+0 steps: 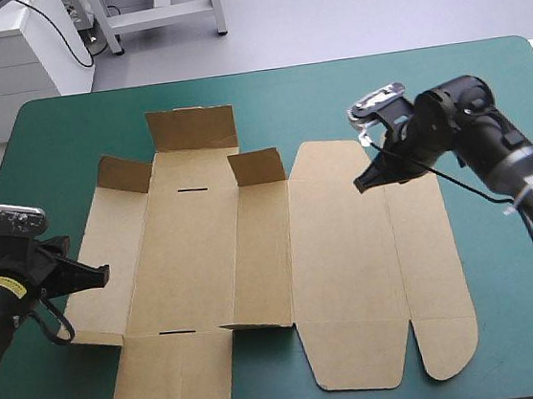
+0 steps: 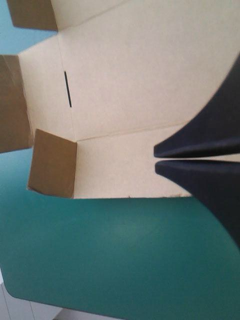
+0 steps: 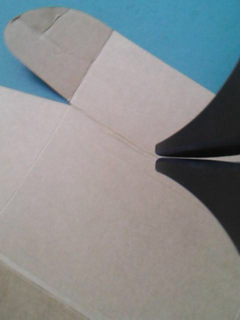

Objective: Fold the box

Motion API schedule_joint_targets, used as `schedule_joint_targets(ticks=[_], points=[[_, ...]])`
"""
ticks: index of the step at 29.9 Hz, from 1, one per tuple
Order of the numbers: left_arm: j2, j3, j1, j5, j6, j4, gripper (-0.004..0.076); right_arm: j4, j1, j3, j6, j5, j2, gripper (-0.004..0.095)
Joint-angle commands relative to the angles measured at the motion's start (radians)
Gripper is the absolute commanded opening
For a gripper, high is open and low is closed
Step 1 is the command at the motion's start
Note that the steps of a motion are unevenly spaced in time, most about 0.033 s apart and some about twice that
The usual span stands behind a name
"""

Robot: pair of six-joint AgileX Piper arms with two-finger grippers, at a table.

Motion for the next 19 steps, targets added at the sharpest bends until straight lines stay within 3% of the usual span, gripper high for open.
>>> schedule_joint_targets(ticks=[1, 5, 11, 16, 19], points=[[0.015, -0.036, 0.015, -0.033, -0.039, 0.105, 0.0001, 0.006, -0.054, 0.094, -0.003, -0.083, -0.137, -0.0006], [0.026, -0.044, 0.082, 0.004, -0.044, 0.141, 0.0017, 0.006, -0.106, 0.2, -0.005, -0.143, -0.228, -0.0014], [0.096, -0.046, 0.164, 0.035, 0.067, 0.028, 0.0017, 0.056, -0.169, 0.294, 0.002, -0.17, -0.329, -0.0021], [0.203, -0.046, 0.304, 0.024, 0.171, -0.168, 0.0017, 0.105, -0.211, 0.35, -0.002, -0.17, -0.411, -0.0021], [0.297, -0.068, 0.444, 0.046, 0.308, -0.433, 0.0017, 0.11, -0.231, 0.393, -0.002, -0.17, -0.465, -0.0021]])
